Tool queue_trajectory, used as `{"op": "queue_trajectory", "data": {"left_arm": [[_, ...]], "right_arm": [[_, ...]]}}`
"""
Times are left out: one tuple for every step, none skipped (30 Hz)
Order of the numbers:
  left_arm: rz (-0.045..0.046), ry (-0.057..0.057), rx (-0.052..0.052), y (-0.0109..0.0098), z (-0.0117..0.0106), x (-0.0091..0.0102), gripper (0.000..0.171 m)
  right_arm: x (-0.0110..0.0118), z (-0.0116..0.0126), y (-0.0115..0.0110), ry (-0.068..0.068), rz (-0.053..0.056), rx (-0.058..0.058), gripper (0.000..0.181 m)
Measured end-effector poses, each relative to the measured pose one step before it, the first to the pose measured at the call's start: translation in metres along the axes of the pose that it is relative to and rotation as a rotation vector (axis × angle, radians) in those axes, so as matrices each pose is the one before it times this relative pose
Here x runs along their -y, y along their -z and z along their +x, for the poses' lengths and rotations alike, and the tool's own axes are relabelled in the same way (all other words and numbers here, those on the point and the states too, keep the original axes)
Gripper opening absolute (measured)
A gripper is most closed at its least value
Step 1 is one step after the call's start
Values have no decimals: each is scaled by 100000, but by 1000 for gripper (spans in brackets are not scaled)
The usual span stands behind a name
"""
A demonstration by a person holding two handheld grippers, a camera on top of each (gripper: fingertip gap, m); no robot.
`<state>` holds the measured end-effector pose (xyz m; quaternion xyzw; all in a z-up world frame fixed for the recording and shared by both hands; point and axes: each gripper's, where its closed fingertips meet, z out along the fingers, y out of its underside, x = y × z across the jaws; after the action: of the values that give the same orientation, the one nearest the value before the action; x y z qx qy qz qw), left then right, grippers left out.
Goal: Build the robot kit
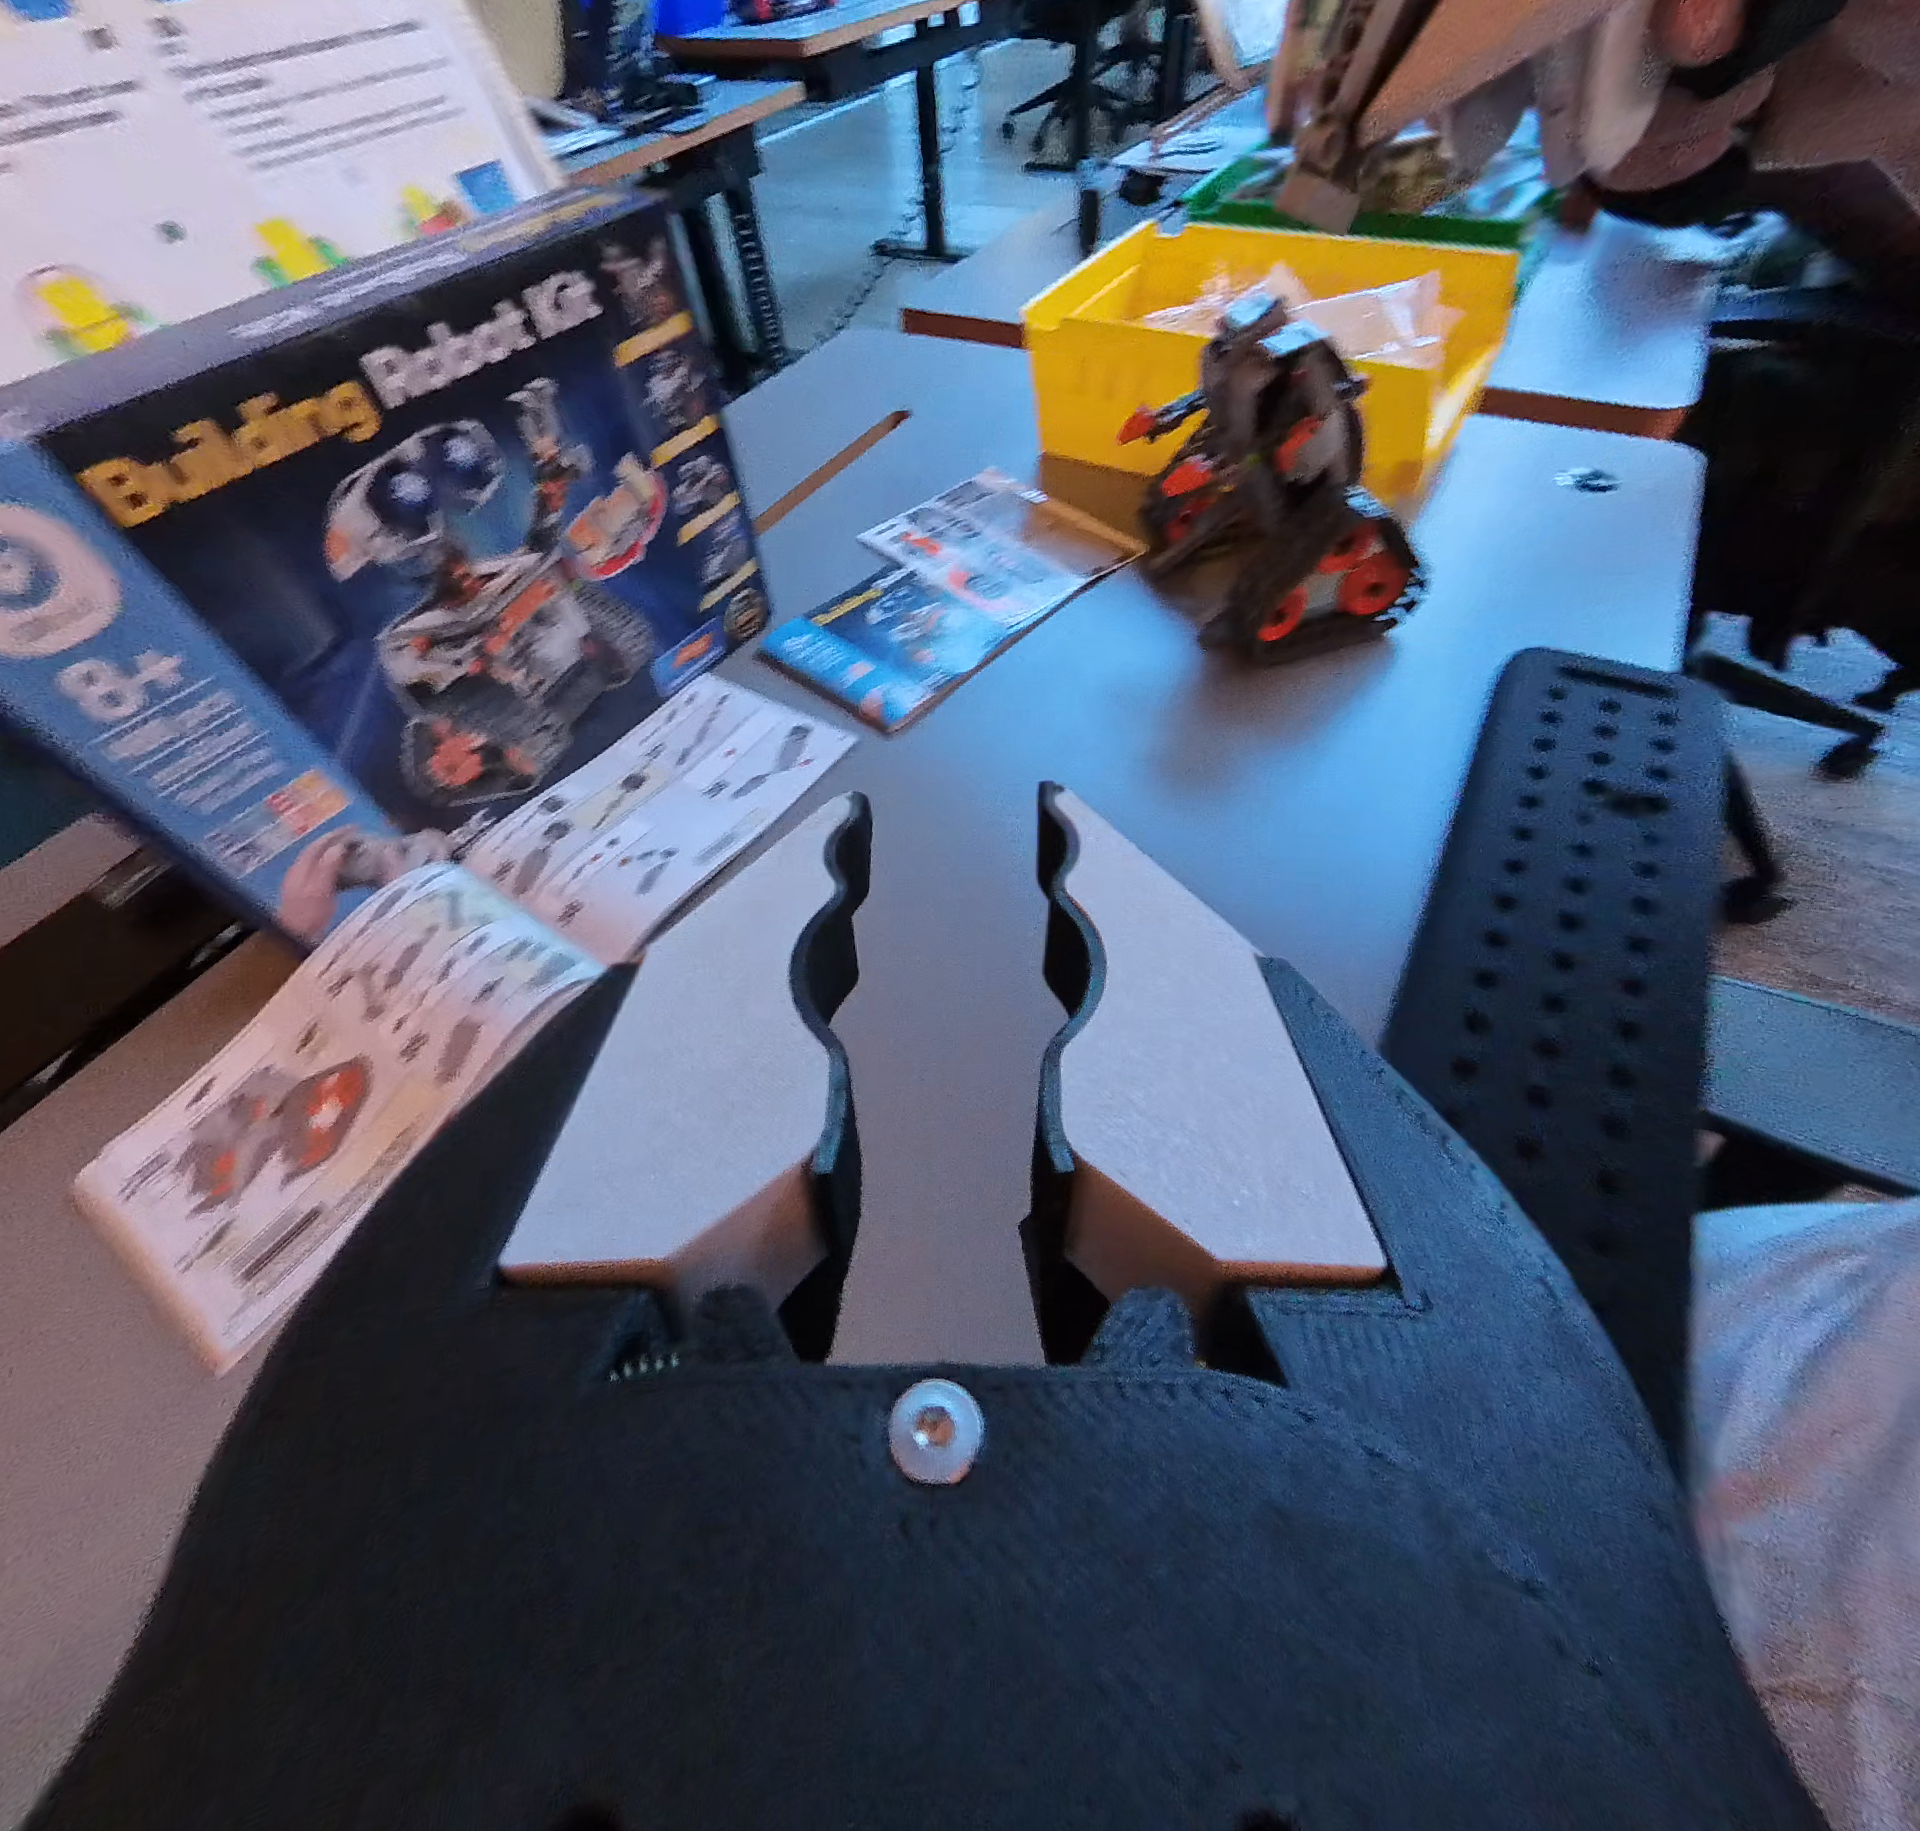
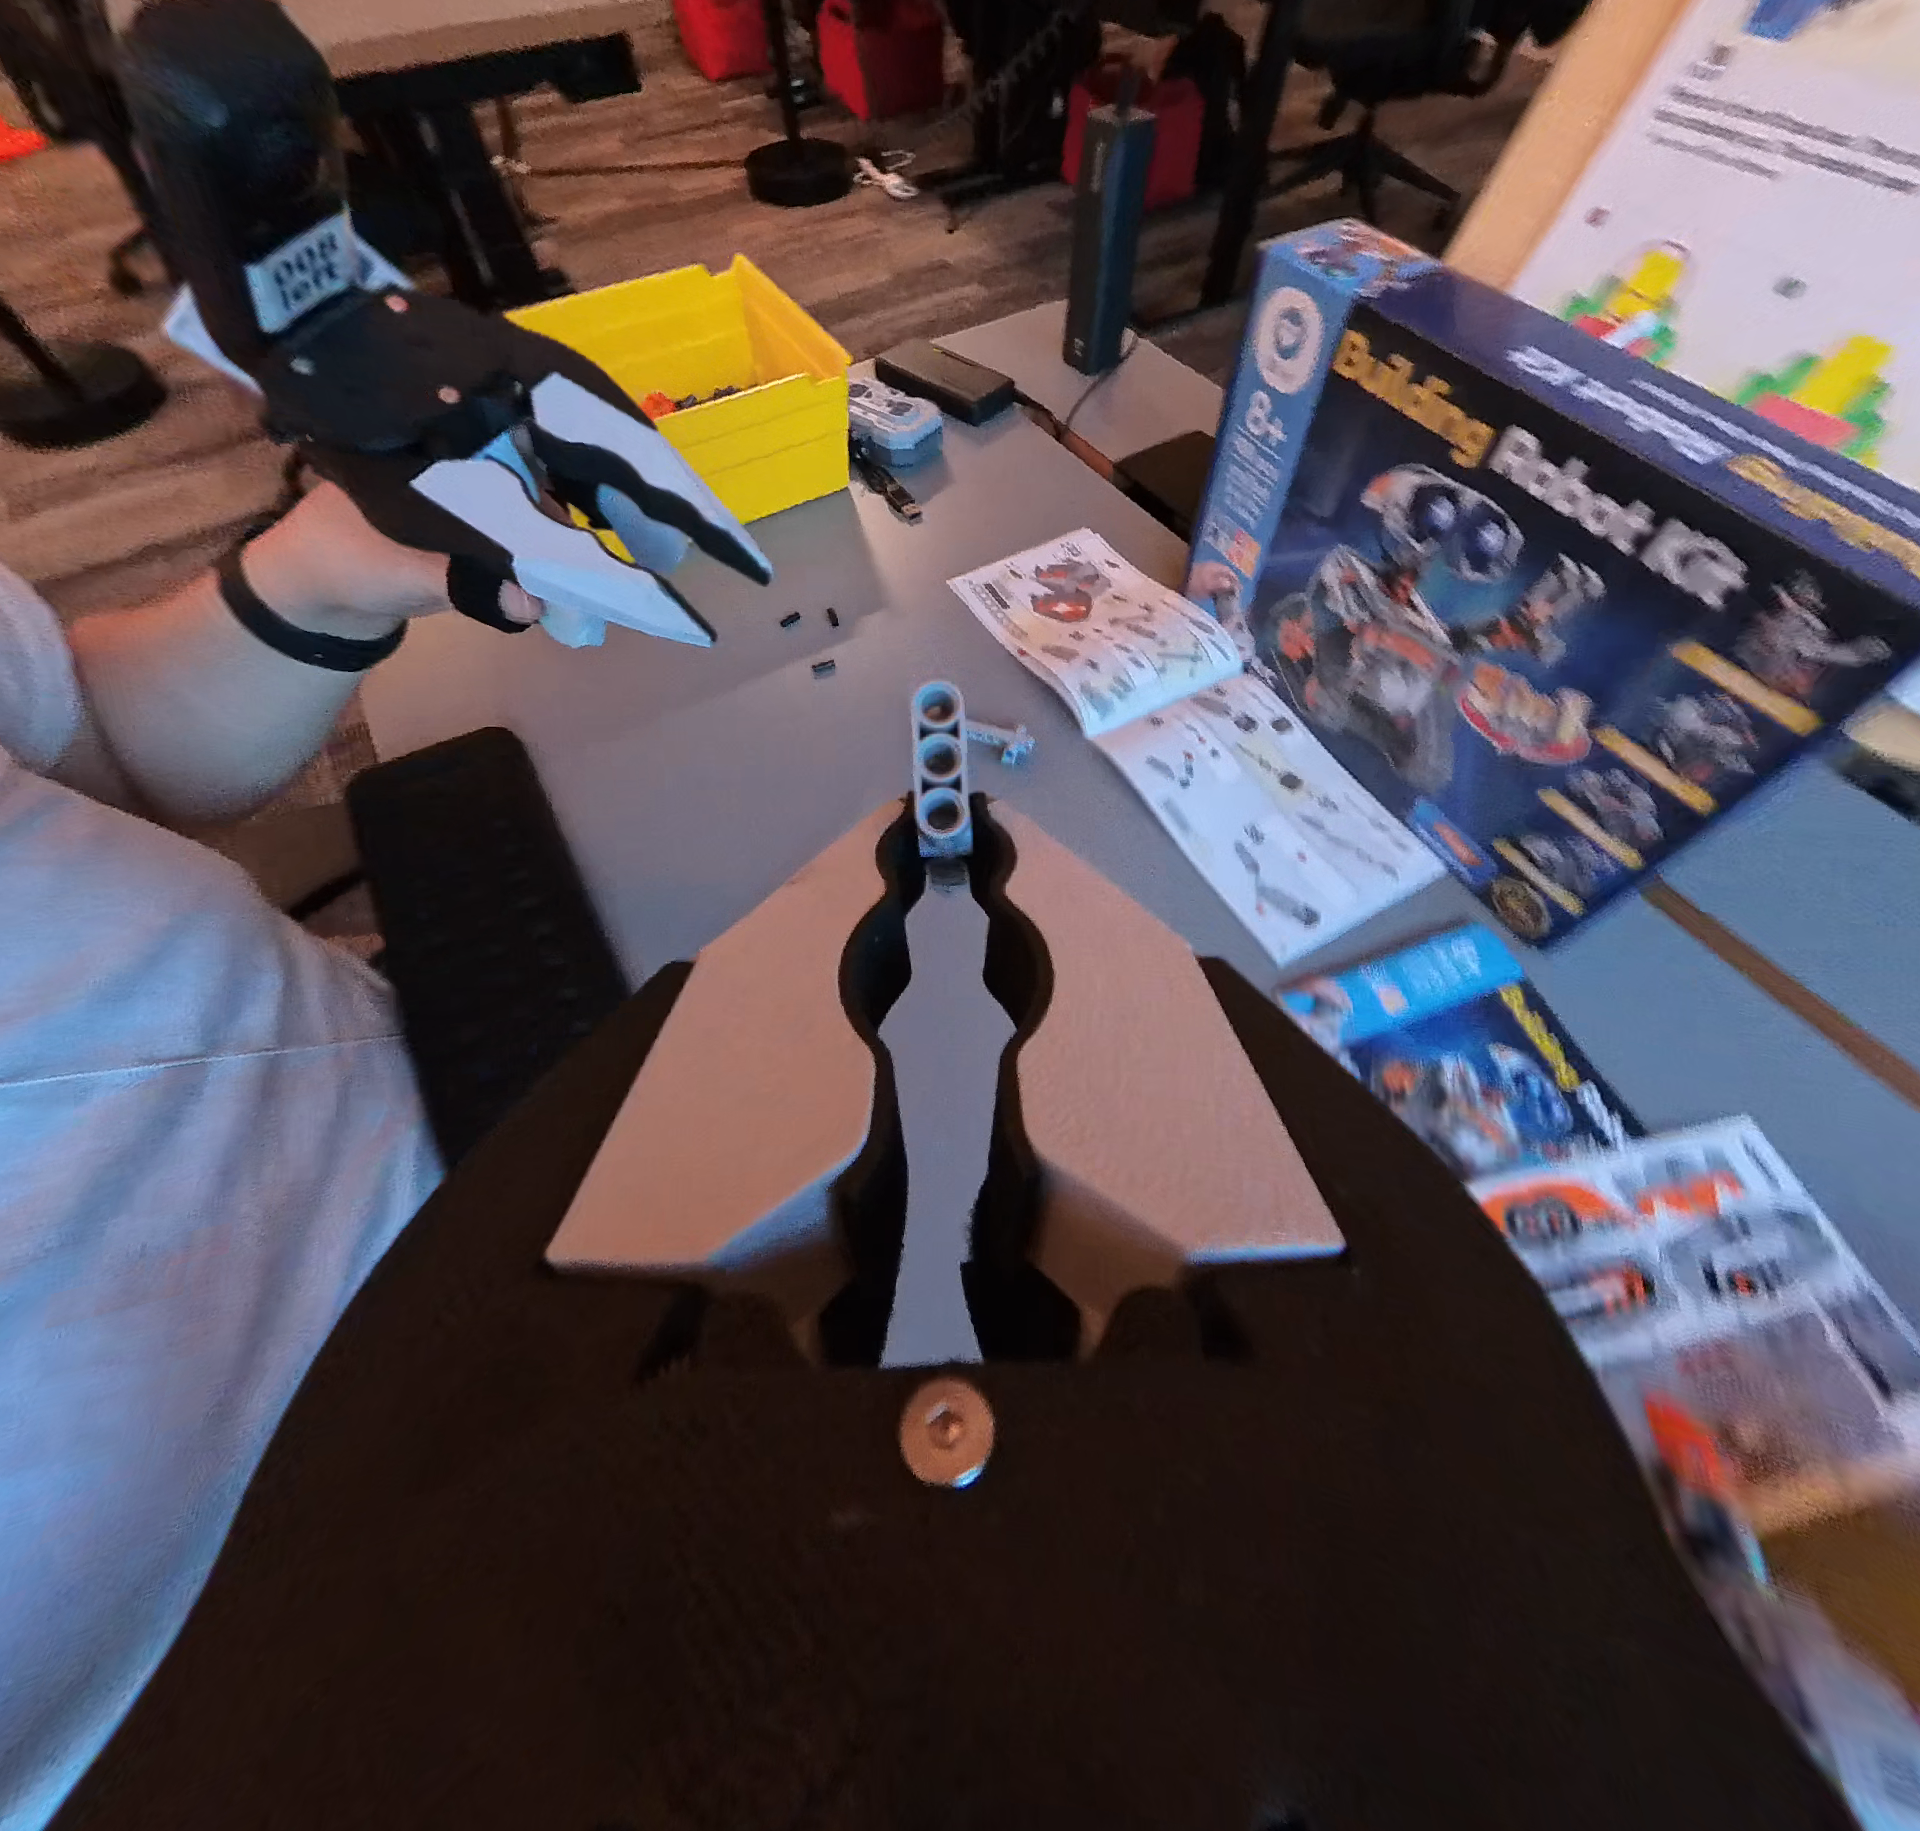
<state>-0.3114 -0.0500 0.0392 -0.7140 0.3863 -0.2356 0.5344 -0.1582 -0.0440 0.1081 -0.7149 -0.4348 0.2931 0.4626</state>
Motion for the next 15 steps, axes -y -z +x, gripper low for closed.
{"op": "queue_trajectory", "data": {"left_arm": [[553, -108, -3550, -351, 1173, 632, 32], [1057, 225, -4255, -382, 1297, 674, 33], [1180, 640, -4568, -434, 1336, 659, 32], [861, 826, -4280, -507, 1266, 591, 33], [395, 679, -3766, -571, 1151, 493, 33], [-56, 310, -3332, -655, 1053, 419, 33], [-226, 54, -2951, -722, 952, 400, 33], [-455, -125, -2724, -784, 899, 367, 33], [-734, -234, -2782, -831, 879, 370, 33], [-809, -118, -3114, -873, 884, 412, 34], [-683, -73, -3304, -894, 892, 491, 34], [-454, -219, -3464, -882, 899, 557, 35], [-31, -394, -3488, -868, 888, 633, 35], [280, -623, -3076, -844, 785, 636, 35], [169, -895, -2534, -847, 682, 554, 35]], "right_arm": [[-290, -84, 2289, -2961, 1149, -2630, 7], [-379, -42, 2197, -2531, 882, -2981, 6], [-468, -103, 2091, -1740, 647, -2622, 6], [-498, -175, 1984, -1243, 894, -2333, 7], [-543, -213, 1877, -777, 880, -2456, 7], [-536, -287, 1775, -270, 1118, -1940, 7], [-545, -327, 1666, -333, 1208, -1649, 7], [-645, -168, 1566, 209, 725, -2502, 7], [-678, -100, 1475, 427, 808, -2568, 7], [-721, -46, 1374, -67, 943, -2173, 7], [-781, -18, 1266, -433, 856, -1814, 7], [-854, 30, 1172, -1042, 464, -1463, 7], [-837, 52, 1084, -1830, 553, -997, 7], [-757, 147, 999, -1894, 1093, -1237, 7], [-780, 191, 934, -1393, 794, -1440, 7]]}}
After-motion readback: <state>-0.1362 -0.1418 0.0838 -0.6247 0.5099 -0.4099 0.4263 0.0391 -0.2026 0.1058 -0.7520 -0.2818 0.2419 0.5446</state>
